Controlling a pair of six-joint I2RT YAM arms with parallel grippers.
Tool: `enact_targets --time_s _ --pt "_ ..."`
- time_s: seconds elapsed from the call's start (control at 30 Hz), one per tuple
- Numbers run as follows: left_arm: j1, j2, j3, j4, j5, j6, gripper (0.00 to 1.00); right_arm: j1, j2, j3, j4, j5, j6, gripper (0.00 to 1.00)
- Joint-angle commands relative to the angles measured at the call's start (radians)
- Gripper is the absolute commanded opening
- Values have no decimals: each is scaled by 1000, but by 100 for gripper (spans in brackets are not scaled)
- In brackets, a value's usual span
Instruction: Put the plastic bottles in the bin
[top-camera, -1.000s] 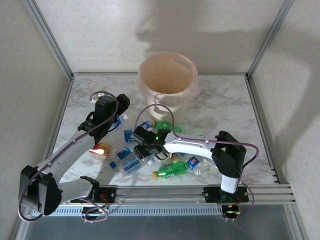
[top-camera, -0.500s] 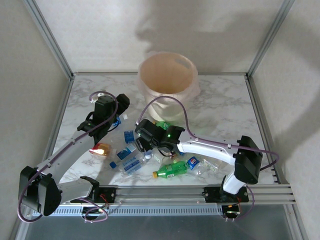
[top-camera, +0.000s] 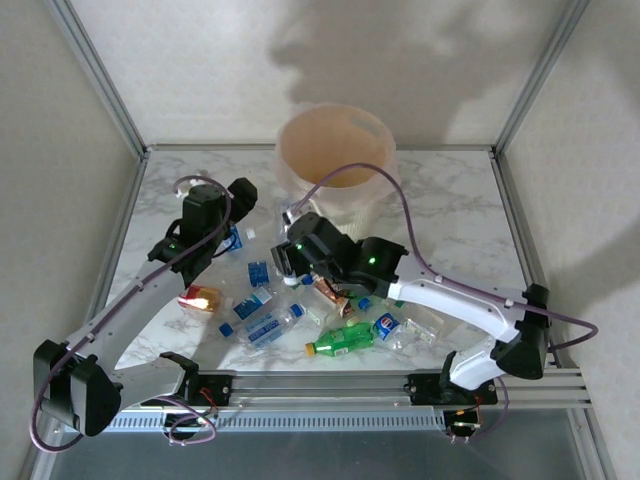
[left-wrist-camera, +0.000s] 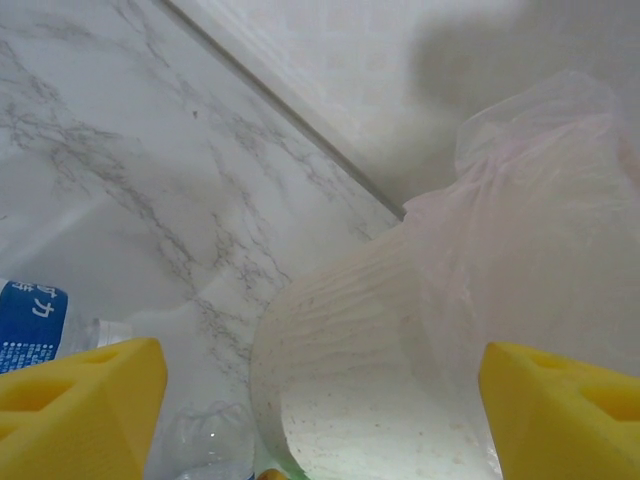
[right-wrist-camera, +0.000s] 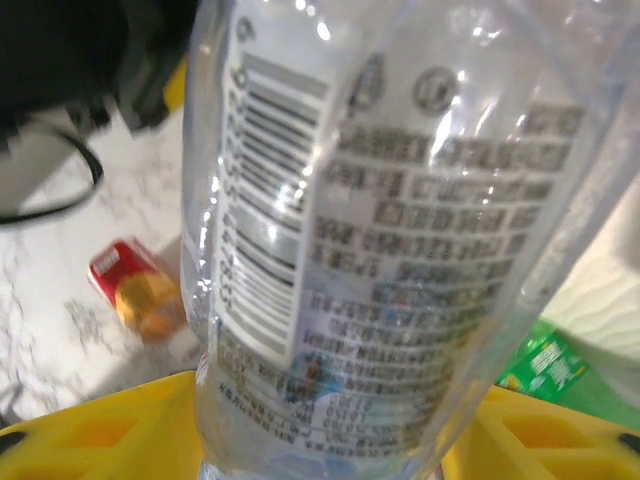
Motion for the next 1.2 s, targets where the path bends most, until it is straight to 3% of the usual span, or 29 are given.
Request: enact_targets --time_s 0.0,0.37,0.7,1.17 --pt "7 -1 37 10 0 19 81 -51 -33 96 -26 57 -42 60" --pt "6 1 37 3 -7 16 81 -304 31 341 -29 40 -140 61" --pt "6 8 33 6 -12 19 81 -491 270 625 -133 -19 -137 61" --pt "29 6 -15 -15 -25 -1 81 -519 346 545 -234 40 -128 64"
